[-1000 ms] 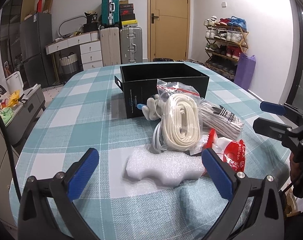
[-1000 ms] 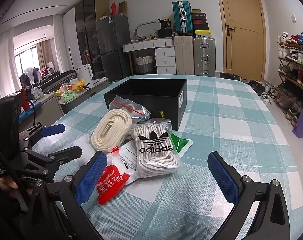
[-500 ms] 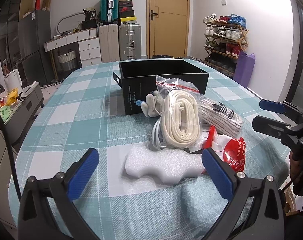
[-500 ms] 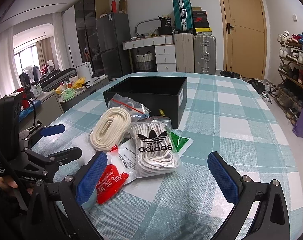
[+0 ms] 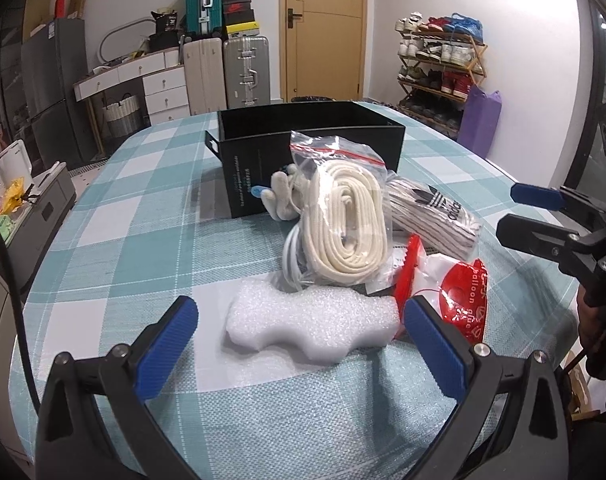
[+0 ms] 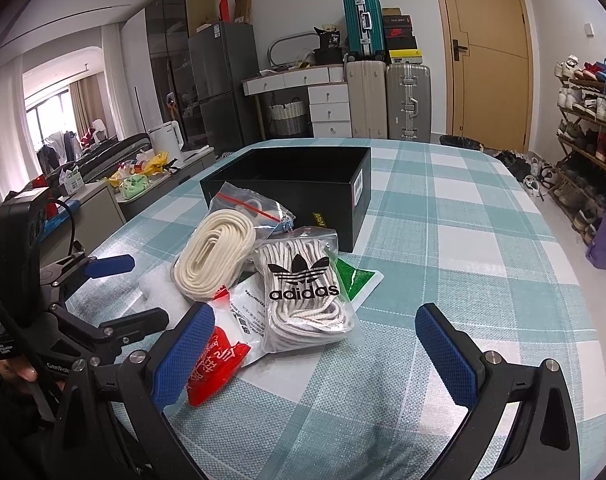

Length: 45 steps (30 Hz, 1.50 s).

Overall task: Organize soft objects
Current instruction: 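Grasp the adidas bag of laces with right gripper while left grasps white foam, then lift and carry the adidas bag and white foam over the black box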

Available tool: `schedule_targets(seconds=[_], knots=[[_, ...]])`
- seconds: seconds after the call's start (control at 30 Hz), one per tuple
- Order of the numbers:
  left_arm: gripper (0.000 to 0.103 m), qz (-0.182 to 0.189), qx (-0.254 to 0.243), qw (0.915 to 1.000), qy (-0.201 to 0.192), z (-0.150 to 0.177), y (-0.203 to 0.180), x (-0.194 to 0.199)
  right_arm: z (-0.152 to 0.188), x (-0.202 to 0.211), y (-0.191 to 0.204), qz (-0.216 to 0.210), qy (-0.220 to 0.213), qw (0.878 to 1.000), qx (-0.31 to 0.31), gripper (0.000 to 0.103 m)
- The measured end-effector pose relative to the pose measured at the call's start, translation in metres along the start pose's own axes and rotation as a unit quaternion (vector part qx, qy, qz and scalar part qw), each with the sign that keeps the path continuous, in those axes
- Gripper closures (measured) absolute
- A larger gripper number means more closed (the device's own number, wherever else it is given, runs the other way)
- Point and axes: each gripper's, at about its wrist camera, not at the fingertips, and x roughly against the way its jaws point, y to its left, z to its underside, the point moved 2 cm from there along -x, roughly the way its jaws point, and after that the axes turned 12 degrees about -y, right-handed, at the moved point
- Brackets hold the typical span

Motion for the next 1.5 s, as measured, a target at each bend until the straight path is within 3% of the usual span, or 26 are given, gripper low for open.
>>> schedule_targets(seconds=[0.53,0.7,0.8,1.07,1.5], knots=[[0.000,-0.004,0.000,0.9995,0.033,0.006,0.002,-0.018,0.000,-0.039,0.001,-0.008,0.067,0.998,0.009,0.001],[0.001,-0.002,0.000,0.9993,0.037,0.007,0.002,-0.020,0.001,-0.056,0.003,-0.016,0.090,0.996,0.016,0.016],[0.013,0.004,-0.002,0.9991,0.042,0.009,0.001,-0.021,0.001,-0.061,0.004,-0.013,0.092,0.995,0.022,0.023],[0.013,0.014,-0.005,0.9997,0.021,0.004,0.000,-0.010,0.001,-0.066,0.005,-0.023,0.098,0.994,0.029,0.054],[0.013,0.000,0.023,0.9993,-0.029,-0.020,0.016,0.010,-0.004,-0.030,-0.002,-0.027,0.055,0.998,0.016,0.059]])
